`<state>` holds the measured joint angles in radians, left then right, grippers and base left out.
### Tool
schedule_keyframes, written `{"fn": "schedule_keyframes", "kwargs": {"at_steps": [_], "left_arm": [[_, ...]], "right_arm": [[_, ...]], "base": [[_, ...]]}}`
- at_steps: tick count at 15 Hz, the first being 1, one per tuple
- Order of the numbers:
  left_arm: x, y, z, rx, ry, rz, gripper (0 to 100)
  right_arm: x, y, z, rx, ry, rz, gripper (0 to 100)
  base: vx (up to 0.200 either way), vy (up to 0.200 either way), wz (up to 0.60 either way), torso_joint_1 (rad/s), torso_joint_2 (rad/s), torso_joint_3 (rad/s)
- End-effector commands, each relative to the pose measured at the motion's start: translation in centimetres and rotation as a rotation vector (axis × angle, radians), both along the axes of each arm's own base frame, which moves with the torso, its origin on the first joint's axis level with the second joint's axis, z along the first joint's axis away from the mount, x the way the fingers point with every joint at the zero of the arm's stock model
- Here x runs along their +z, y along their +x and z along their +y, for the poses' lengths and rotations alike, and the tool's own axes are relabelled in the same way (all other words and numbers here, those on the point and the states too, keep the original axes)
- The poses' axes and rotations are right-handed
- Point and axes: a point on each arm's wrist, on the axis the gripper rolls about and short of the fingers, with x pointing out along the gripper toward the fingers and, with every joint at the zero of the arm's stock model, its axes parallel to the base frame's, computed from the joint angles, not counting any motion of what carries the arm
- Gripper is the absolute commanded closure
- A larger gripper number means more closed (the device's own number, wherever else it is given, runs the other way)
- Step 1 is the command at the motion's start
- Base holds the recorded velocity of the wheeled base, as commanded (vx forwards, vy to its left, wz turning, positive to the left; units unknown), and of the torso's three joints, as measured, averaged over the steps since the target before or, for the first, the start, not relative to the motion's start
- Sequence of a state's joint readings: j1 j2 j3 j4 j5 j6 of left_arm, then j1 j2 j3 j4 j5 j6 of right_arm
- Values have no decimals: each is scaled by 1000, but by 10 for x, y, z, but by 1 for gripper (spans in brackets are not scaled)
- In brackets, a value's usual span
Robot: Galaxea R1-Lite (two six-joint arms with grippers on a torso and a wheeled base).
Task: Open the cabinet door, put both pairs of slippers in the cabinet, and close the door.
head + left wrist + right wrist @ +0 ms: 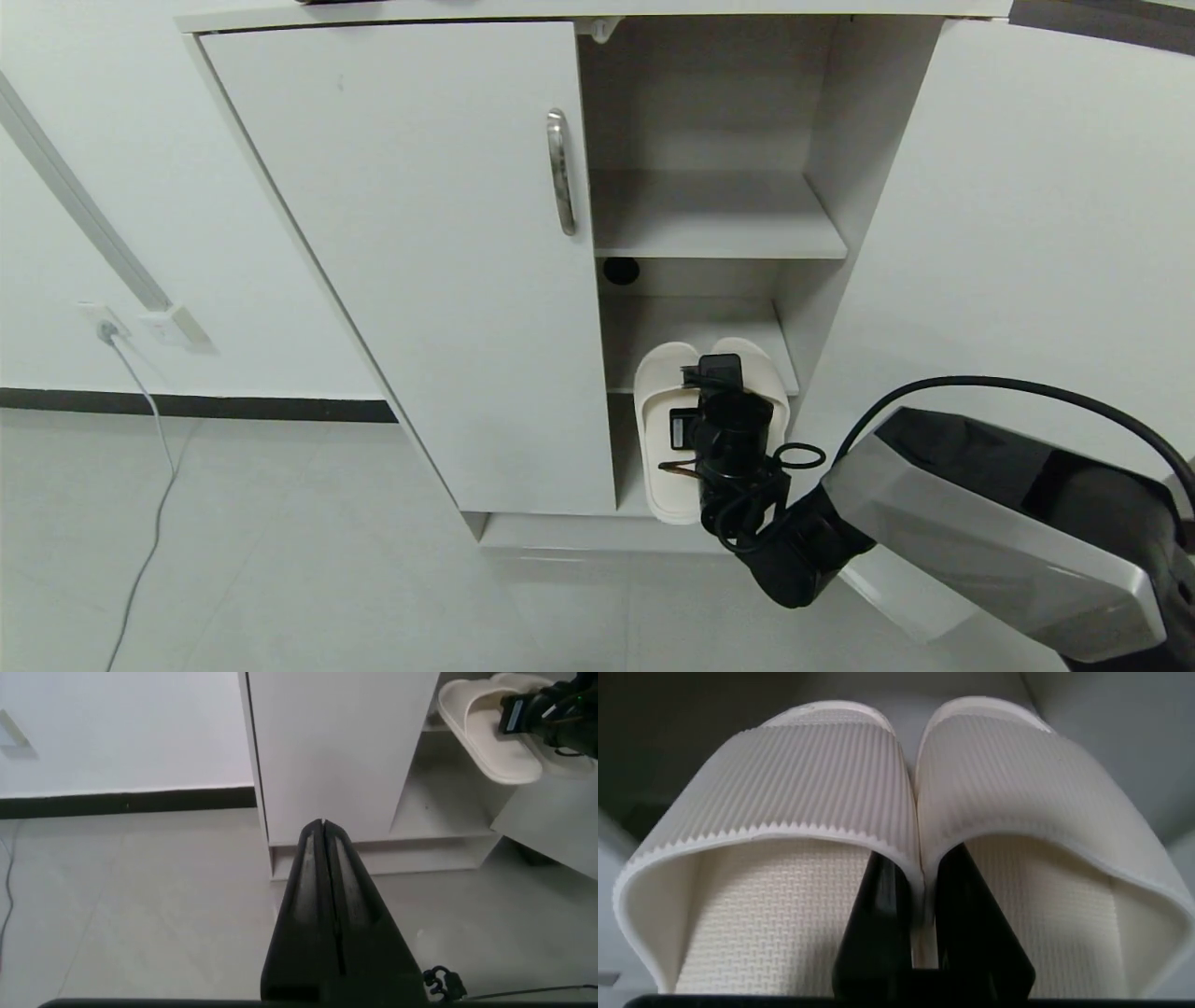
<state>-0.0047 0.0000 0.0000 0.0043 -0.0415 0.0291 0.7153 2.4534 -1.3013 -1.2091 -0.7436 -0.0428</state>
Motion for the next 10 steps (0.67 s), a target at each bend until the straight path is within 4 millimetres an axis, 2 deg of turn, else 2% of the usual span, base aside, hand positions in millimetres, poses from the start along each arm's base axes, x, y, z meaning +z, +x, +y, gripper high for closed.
{"fn": "schedule_keyframes", "kwargs": {"at_steps": [1, 4, 6, 10], "left_arm": [[0, 0, 0, 2, 0, 2, 100], [0, 0, 0, 0, -2, 2, 100], [0, 0, 0, 0, -2, 2, 100], [0, 0, 0, 0, -3, 2, 100]], "right_arm": [[-1, 0, 0, 1, -2, 3, 100], [-10, 1, -1, -1, -15, 19, 100], [-14, 4, -1, 1, -21, 25, 100], [-5, 19, -4, 15, -26, 33, 100]], "base": [[200, 0, 0, -2, -2, 2], [200, 0, 0, 9, 1, 4], [0, 0, 0, 0, 0, 0], [0, 0, 0, 0, 0, 0]]}}
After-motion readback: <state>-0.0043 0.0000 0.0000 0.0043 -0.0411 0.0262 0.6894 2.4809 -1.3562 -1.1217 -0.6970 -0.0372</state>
